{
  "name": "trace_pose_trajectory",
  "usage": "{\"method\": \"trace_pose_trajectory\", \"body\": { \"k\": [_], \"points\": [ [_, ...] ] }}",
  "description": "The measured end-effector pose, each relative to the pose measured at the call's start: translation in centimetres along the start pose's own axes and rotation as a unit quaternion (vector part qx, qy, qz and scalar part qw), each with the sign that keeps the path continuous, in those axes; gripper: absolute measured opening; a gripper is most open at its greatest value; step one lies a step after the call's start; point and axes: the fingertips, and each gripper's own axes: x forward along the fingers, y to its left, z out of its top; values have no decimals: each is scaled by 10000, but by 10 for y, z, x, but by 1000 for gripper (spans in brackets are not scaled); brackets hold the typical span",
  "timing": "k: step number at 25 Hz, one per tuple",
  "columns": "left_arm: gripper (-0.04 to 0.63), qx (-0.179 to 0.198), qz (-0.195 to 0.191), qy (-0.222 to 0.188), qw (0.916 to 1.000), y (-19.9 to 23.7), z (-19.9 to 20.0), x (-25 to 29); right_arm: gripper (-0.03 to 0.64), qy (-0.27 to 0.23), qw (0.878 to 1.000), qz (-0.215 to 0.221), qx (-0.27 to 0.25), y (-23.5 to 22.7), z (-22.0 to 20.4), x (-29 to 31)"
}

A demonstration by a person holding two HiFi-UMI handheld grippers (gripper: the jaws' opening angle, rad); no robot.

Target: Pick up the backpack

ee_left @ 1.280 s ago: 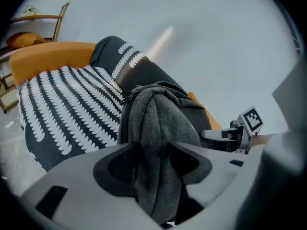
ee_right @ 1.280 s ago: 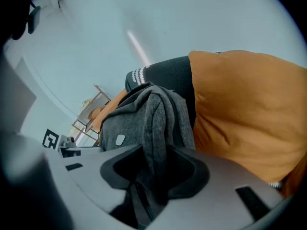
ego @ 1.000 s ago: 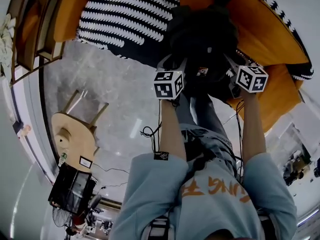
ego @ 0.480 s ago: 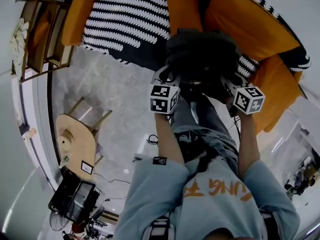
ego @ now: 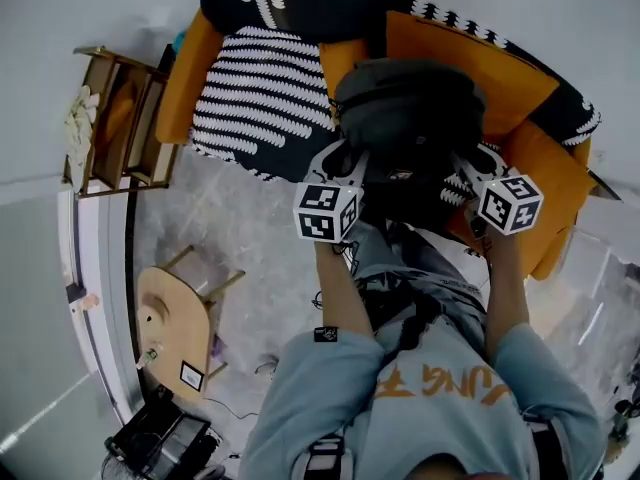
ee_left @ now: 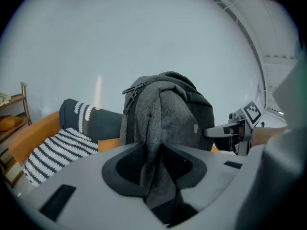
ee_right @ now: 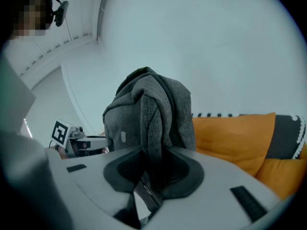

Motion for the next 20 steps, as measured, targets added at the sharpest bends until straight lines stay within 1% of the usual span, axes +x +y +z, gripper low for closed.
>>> {"method": "trace_pose_trajectory", "body": {
  "k": [5,8,11,13,18,20],
  "points": [
    [133,155,-175,-488,9985,-47,57,-3,109,-594,9979,-60,-269,-10,57,-54],
    [130,315,-318,-845,9954,-70,100,-6,107,-1068,9936,-98,-343,-11,97,-83],
    [126,628,-464,-1267,9889,-81,151,-6,107,-1674,9847,-164,-459,-13,145,-99],
    [124,782,-572,-1467,9844,-90,177,-8,106,-1990,9782,-246,-537,-12,169,-111],
    [123,952,-886,-1897,9732,-100,222,-11,101,-2537,9633,-461,-743,-4,207,-133],
    [121,1013,-981,-1954,9705,-102,234,-10,100,-2690,9585,-549,-763,-3,217,-139]
  ]
}}
